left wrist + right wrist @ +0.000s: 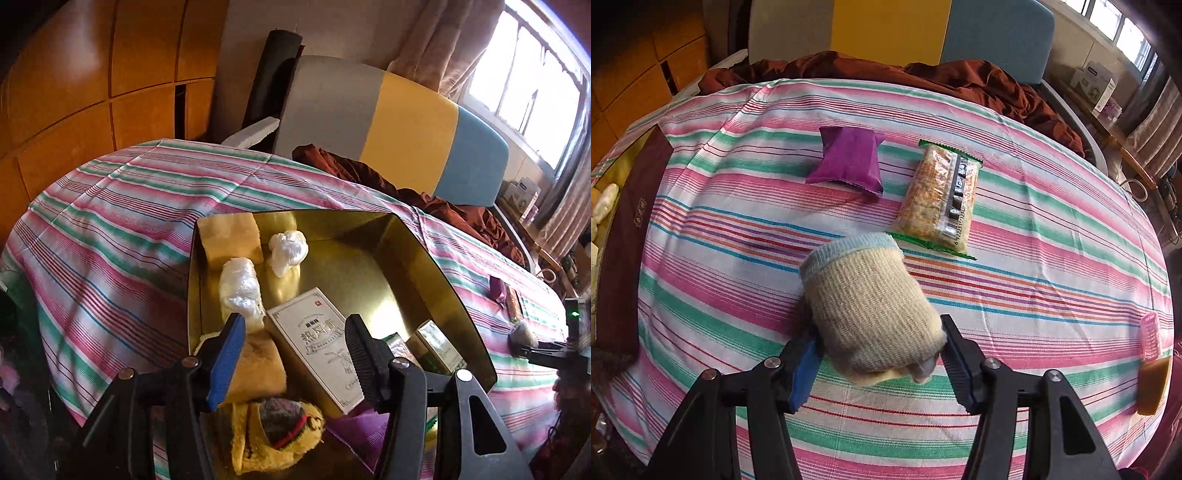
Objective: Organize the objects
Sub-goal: 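Carry the beige sock bundle into the gold tray and open the right gripper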
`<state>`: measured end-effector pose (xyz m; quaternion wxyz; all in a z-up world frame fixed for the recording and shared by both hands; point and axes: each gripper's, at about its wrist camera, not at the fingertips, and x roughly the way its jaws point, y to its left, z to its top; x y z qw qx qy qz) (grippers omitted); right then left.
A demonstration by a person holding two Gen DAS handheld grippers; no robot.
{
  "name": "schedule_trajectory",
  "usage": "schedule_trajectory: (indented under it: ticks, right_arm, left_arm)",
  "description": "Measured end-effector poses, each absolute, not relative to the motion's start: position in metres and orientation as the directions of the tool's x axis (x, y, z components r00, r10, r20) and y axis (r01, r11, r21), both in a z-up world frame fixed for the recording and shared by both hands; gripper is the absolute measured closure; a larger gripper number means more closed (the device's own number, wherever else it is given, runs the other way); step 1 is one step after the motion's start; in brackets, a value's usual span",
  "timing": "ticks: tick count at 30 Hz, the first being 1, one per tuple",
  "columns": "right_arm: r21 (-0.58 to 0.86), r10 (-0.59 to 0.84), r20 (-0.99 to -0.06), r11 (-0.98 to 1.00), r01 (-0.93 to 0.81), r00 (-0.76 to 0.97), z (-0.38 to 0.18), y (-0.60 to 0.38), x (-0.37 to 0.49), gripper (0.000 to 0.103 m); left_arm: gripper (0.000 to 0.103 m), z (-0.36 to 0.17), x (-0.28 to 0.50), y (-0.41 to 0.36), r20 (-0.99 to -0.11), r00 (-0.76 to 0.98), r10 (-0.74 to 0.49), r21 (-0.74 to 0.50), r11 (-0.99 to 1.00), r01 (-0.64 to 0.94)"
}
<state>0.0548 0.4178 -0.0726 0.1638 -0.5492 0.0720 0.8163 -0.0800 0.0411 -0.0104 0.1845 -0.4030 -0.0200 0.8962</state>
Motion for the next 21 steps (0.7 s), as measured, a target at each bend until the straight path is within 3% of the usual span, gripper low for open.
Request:
schedule_trajectory:
  ticks: [9, 21]
  right_arm:
    - [-0.021, 0.114, -0.922, -0.968, -0.249, -0.369, -0.072, 0.382, 0.046, 0.043]
    - [0.177, -0.056, -0.854, -0.966, -0.188, -0.518, -0.024, 0.308, 0.020, 0.043]
  left_arm:
    - [0.043, -0.001, -0.059, 0.056, -0.698, -0.611, 0.374, -0.159, -0.913, -0.377]
    - [0.043, 0.000, -0.043, 0.040, -0.684, -0.626, 0.375, -0.136, -0.908, -0.396]
